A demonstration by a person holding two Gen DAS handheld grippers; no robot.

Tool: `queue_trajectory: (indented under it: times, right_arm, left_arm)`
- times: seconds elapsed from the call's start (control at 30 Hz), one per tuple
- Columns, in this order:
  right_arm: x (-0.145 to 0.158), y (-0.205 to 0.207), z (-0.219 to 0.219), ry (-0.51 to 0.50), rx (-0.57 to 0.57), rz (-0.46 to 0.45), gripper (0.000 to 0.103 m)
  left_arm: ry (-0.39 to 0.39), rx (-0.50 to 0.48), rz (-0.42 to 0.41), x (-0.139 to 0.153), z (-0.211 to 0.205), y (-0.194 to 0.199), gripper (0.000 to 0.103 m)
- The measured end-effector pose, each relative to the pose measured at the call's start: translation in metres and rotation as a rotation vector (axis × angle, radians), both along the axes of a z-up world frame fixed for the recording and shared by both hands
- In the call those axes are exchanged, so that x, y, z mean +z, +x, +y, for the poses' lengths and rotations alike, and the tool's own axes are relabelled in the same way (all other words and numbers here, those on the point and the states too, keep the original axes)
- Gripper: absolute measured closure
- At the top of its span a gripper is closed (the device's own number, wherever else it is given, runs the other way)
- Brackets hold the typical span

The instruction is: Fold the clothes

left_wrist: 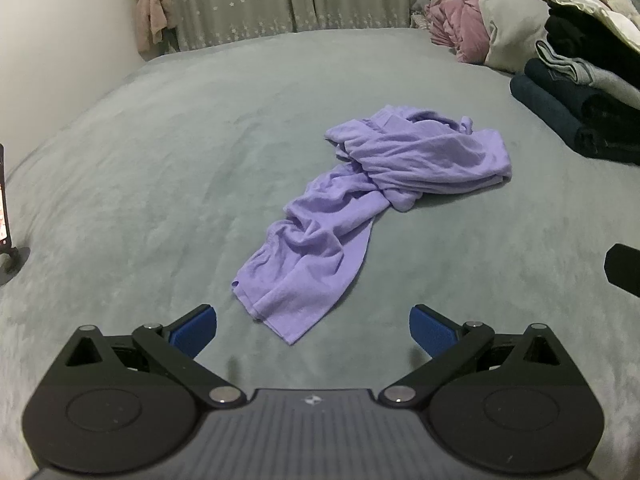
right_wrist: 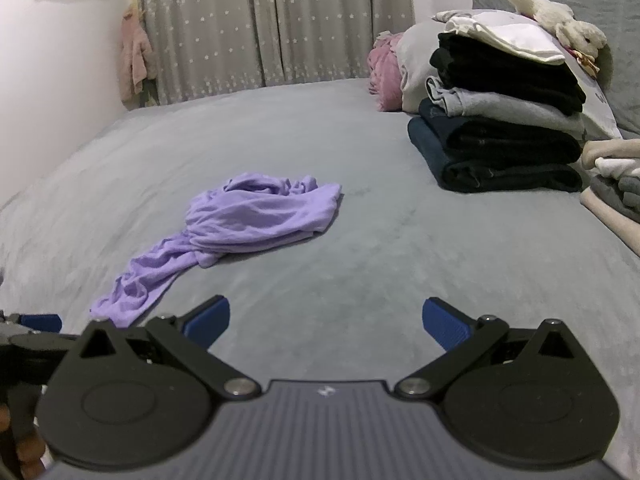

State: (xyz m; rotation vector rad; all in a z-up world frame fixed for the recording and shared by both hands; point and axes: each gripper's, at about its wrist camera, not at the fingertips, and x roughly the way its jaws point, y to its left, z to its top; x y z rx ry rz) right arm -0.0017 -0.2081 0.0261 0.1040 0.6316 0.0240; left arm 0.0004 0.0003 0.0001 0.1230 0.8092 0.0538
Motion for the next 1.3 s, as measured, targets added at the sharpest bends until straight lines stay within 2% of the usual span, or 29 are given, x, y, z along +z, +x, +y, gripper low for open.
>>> queue_trajectory:
  times: [0.2, 0.83, 1.3]
  right_arm:
    - [-0.002, 0.000, -0.001, 0.004, 0.000, 0.006, 0.000]
    - [-0.013, 0.001, 0.005, 0.018, 0.005, 0.016, 0.000]
    - [-0.010, 0.001, 0.002, 0.022, 0.010, 0.025, 0.000]
  left_arm:
    - [0.019, 0.004, -0.012, 0.001, 0.002, 0.004, 0.001]
    - [0.011, 0.014, -0.005, -0.003, 0.004, -0.009, 0.001]
    - [0.024, 0.012, 0.012, -0.005, 0.001, -0.005, 0.001]
